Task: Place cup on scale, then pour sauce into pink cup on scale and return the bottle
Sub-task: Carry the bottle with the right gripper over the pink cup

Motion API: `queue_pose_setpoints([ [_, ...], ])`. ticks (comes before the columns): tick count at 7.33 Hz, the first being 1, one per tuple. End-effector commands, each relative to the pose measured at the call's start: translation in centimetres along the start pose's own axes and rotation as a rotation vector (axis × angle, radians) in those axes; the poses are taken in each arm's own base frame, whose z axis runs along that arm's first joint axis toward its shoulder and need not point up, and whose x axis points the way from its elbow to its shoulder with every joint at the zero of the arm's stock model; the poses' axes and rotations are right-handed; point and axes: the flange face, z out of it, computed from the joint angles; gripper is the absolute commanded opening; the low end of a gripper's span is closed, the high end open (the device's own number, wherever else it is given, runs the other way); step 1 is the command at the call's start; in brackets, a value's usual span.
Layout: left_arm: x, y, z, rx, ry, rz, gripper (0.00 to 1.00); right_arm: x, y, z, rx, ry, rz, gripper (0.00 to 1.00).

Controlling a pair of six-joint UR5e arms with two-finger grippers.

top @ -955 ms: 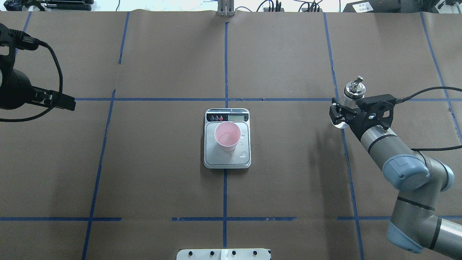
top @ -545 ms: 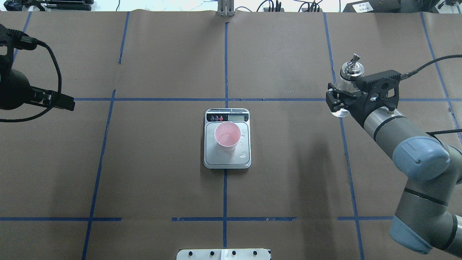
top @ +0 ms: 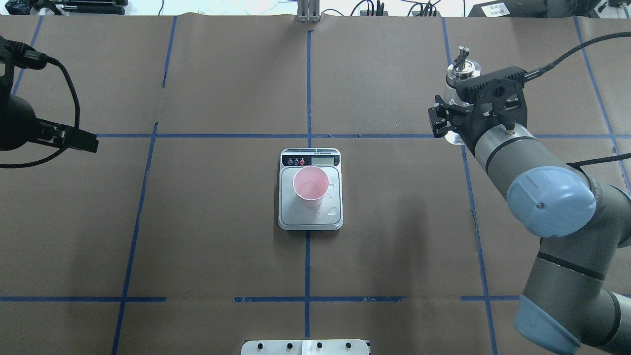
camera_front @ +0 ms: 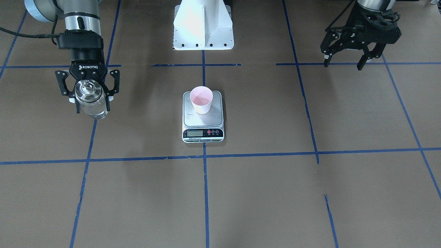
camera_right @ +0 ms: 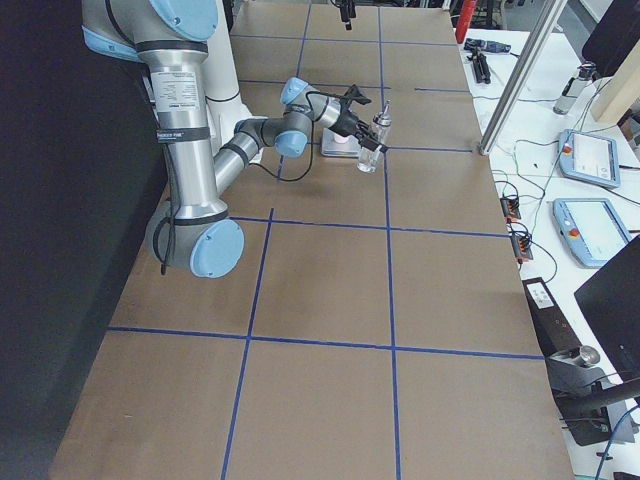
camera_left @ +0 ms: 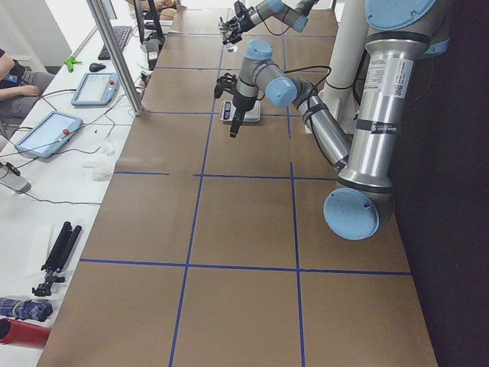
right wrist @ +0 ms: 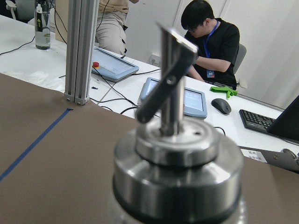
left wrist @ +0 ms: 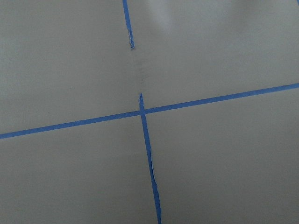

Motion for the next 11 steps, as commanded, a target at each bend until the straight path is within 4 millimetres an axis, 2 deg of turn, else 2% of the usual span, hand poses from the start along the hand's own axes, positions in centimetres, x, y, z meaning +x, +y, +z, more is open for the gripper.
queue_pose_setpoints([
  [1, -4.3, -0.8, -0.9, 0.007, -0.037, 0.124, 1.00, -3.3, 1.7, -0.6, 0.068, 0.053, -0.134, 0.00],
  [2, -9.1, -1.6, -1.7, -0.004, -0.060, 0.196, 1.00, -4.8, 0.3, -1.0, 0.121, 0.084, -0.284, 0.00],
  [3, -14.7, -2.8, -1.1, -0.039, -0.085, 0.307, 1.00, -6.1, 0.8, -1.8, 0.153, 0.112, -0.368, 0.00],
  [4, -21.1, -3.6, 0.1, -0.088, -0.135, 0.434, 1.00, -7.8, 1.5, -2.4, 0.170, 0.113, -0.388, 0.00],
  [5, -28.1, -4.0, 1.0, -0.135, -0.154, 0.478, 1.00, -8.5, 1.9, -2.7, 0.175, 0.121, -0.453, 0.00],
  [6, -34.5, -3.5, 2.6, -0.167, -0.143, 0.453, 1.00, -9.7, 2.6, -2.8, 0.197, 0.166, -0.542, 0.00],
  [7, -40.6, -2.7, 4.0, -0.160, -0.143, 0.421, 1.00, -12.6, 3.0, -2.9, 0.227, 0.219, -0.613, 0.00],
  [8, -43.3, -1.8, 6.0, -0.135, -0.066, 0.408, 1.00, -14.0, 3.9, -3.1, 0.223, 0.251, -0.678, 0.00],
  [9, -45.0, -1.3, 7.2, -0.119, -0.064, 0.410, 1.00, -15.0, 5.1, -3.8, 0.225, 0.255, -0.716, 0.00],
  [10, -45.8, -1.0, 7.3, -0.108, -0.069, 0.410, 1.00, -15.6, 6.2, -3.6, 0.230, 0.294, -0.789, 0.00],
  [11, -47.1, 0.5, 8.5, -0.132, -0.063, 0.384, 1.00, -16.2, 8.0, -2.7, 0.236, 0.345, -0.857, 0.00],
])
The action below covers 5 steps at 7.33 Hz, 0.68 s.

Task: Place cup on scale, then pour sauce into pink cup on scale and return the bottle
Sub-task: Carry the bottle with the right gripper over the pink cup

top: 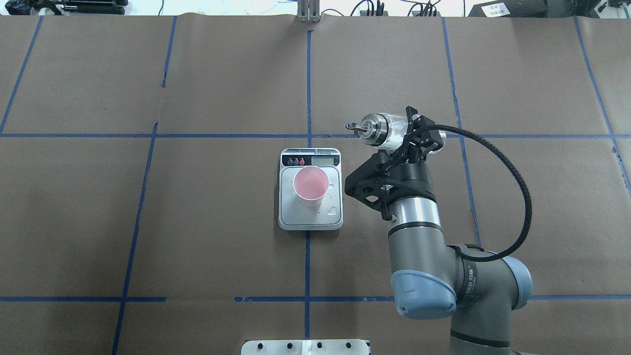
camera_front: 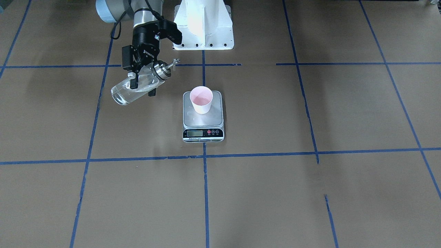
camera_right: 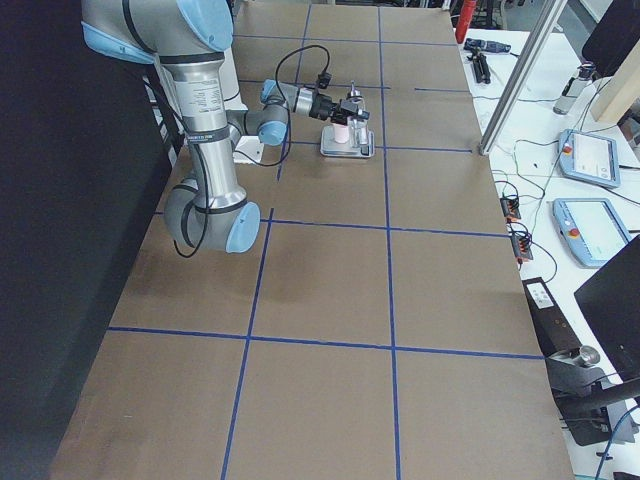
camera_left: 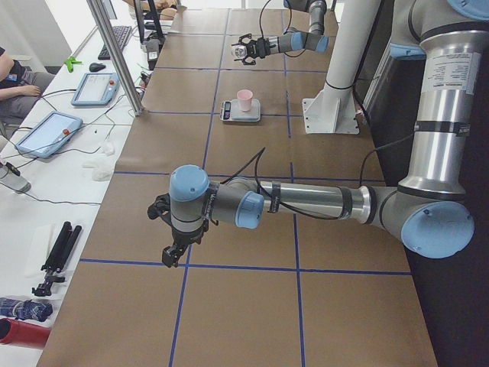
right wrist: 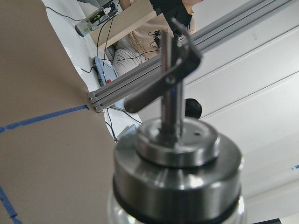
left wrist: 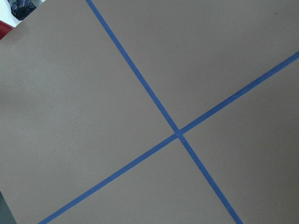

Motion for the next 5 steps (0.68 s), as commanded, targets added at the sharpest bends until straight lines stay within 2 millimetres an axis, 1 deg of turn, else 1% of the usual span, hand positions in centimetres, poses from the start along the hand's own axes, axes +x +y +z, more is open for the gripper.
queue_pose_setpoints([
  [1, -0.9, 1.9, 1.5, -0.003, 0.008, -0.017, 1.00, -3.5, 1.4, -0.3, 0.006, 0.072, -0.162, 0.00],
  [3, -1.1, 2.3, 2.0, -0.009, 0.011, -0.023, 1.00, -3.8, 1.2, -0.3, 0.001, 0.077, -0.289, 0.00],
  [4, -1.2, 2.4, 2.1, -0.011, 0.012, -0.023, 1.00, -3.8, -0.8, -0.2, 0.003, 0.081, -0.350, 0.00],
  [5, -1.3, 2.5, 2.2, -0.011, 0.012, -0.024, 1.00, -4.5, -0.6, 0.3, -0.005, 0.087, -0.391, 0.00],
])
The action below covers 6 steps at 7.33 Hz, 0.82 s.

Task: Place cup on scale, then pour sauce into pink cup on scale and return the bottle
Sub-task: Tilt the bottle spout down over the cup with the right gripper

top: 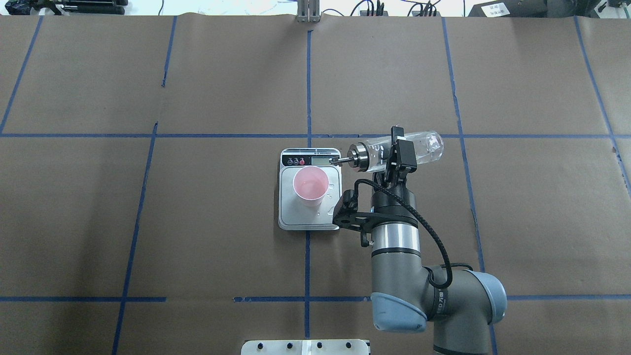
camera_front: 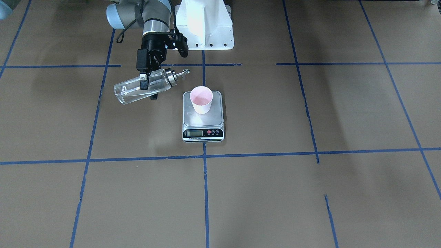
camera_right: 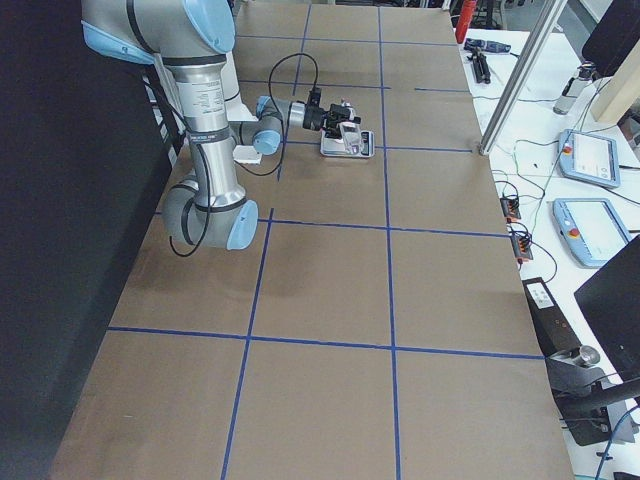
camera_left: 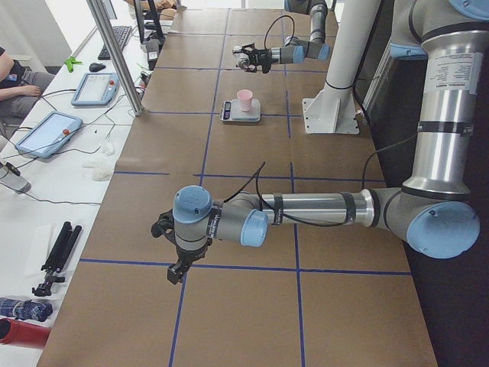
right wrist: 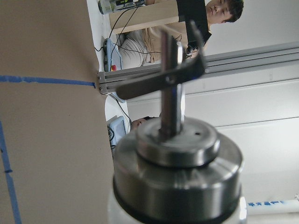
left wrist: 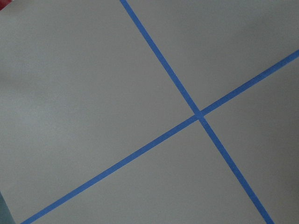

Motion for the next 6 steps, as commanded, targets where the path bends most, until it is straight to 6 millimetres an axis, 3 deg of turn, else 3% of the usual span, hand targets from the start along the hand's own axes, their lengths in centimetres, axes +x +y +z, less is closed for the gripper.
queue_pose_setpoints([
  [1, -0.50, 0.53, 0.61, 0.000, -0.002, -0.003, 1.00, -1.61, -0.63, 1.08, -0.016, 0.013, -0.089, 0.00],
  [3, -1.20, 1.12, 1.59, 0.007, -0.006, 0.001, 1.00, -2.34, -0.41, 1.40, -0.023, 0.031, -0.153, 0.00],
  [6, -1.25, 1.13, 1.52, 0.010, -0.008, 0.001, 1.00, -2.59, -0.23, 1.61, -0.032, 0.056, -0.298, 0.00],
])
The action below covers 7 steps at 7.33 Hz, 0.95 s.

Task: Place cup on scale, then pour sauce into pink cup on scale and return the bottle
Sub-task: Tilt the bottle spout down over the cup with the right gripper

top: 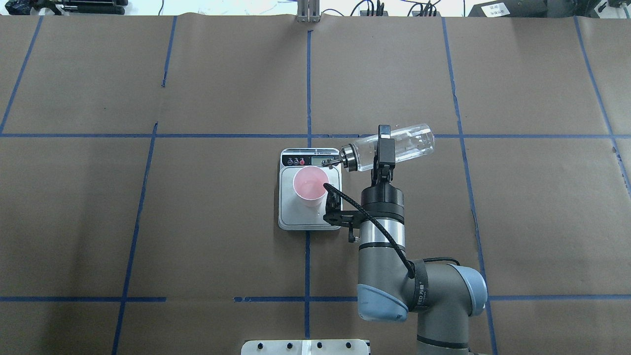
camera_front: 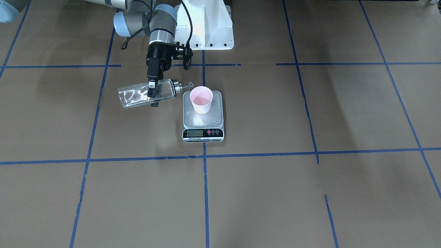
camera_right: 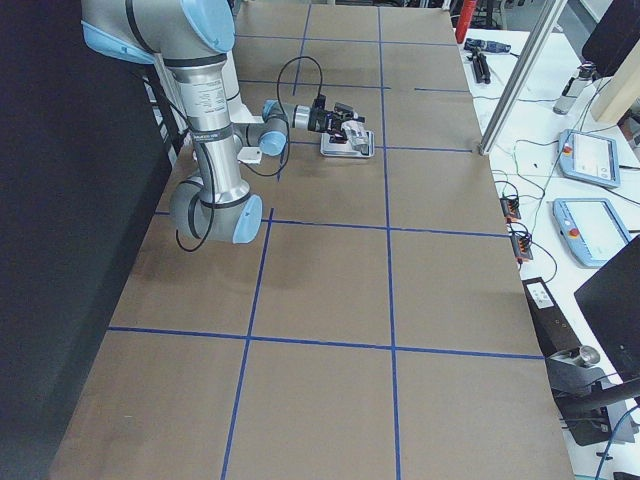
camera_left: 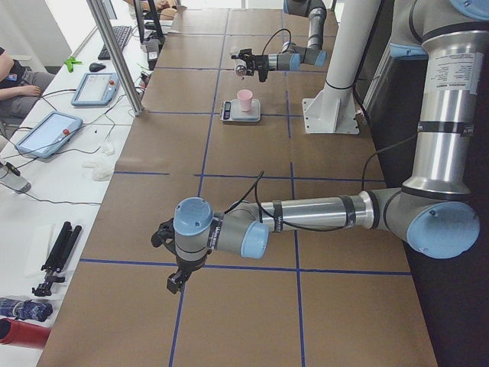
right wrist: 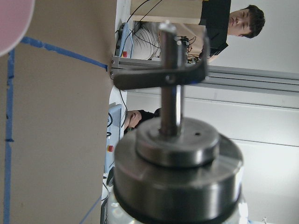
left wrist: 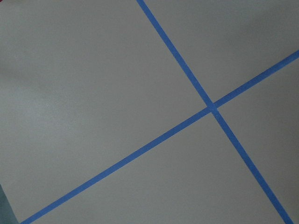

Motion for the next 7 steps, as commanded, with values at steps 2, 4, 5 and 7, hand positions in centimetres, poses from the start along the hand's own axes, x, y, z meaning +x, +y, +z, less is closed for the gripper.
queue_pose_setpoints([
  [2, -0.03, 0.02, 0.02, 0.000, 0.000, 0.000, 1.00, -0.50, -0.09, -0.02, -0.005, 0.015, -0.088, 0.00],
  [4, -0.03, 0.02, 0.02, 0.000, 0.000, 0.000, 1.00, -0.52, -0.08, -0.01, -0.006, 0.020, -0.090, 0.00],
  [5, -0.02, 0.01, 0.00, 0.001, -0.001, 0.001, 1.00, -0.48, -0.05, 0.07, -0.007, 0.021, -0.091, 0.00],
  [7, 0.01, -0.14, -0.10, 0.004, 0.000, 0.003, 1.00, -0.48, -0.05, 0.07, -0.007, 0.019, -0.088, 0.00],
])
